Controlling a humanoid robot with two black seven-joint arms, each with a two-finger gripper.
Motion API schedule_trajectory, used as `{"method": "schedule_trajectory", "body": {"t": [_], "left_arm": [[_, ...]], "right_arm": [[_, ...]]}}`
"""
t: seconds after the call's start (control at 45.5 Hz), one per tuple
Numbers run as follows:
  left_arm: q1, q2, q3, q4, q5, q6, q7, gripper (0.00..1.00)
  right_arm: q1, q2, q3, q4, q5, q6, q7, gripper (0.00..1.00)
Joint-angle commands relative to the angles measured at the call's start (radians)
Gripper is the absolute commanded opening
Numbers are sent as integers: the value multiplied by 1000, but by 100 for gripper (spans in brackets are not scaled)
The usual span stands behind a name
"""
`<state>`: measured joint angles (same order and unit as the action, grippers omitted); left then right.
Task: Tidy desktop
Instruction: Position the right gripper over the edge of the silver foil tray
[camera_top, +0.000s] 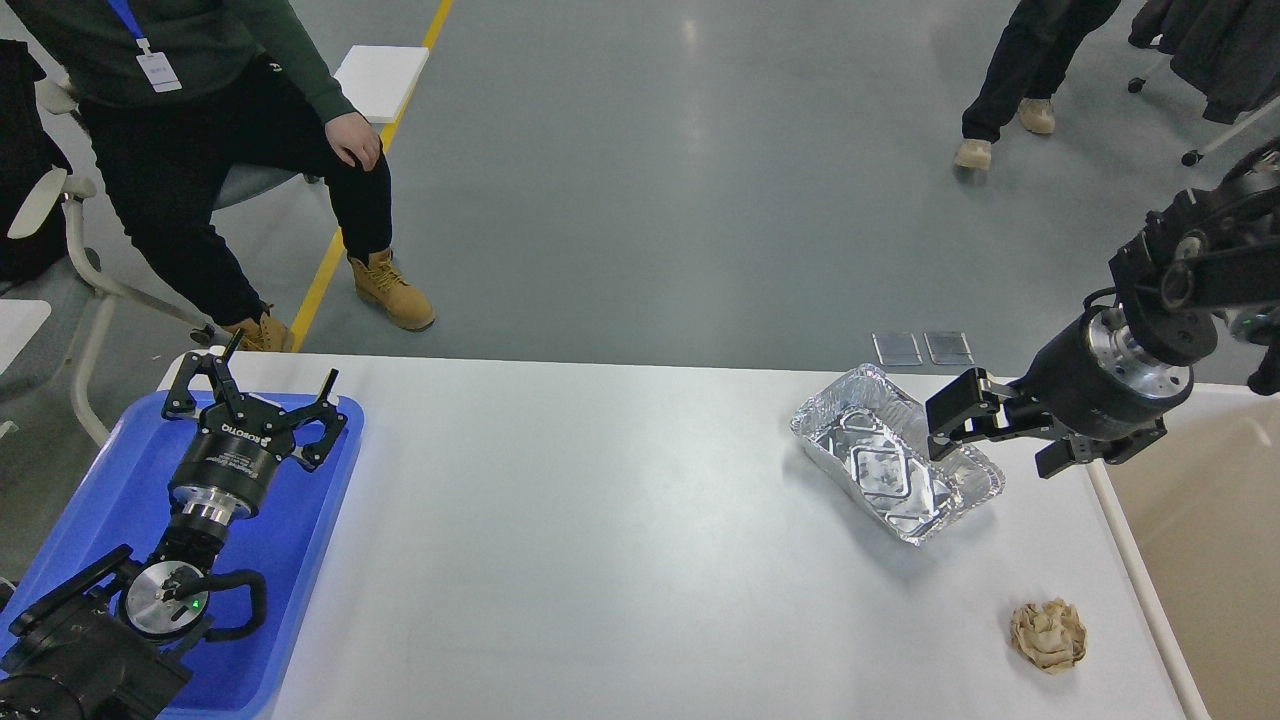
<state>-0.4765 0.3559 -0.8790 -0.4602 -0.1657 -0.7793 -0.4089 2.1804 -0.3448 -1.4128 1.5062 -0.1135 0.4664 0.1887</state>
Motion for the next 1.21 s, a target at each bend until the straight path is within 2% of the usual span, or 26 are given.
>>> {"method": "schedule_trajectory", "body": {"t": [0.0, 1.186], "left_arm": [[1, 0, 0, 0, 0, 0, -1, 99], [-1, 0, 0, -2, 0, 0, 1, 99]], "right_arm": [[2, 0, 0, 0, 0, -2, 0, 100], [-11, -3, 21, -31, -5, -12, 2, 100]]}}
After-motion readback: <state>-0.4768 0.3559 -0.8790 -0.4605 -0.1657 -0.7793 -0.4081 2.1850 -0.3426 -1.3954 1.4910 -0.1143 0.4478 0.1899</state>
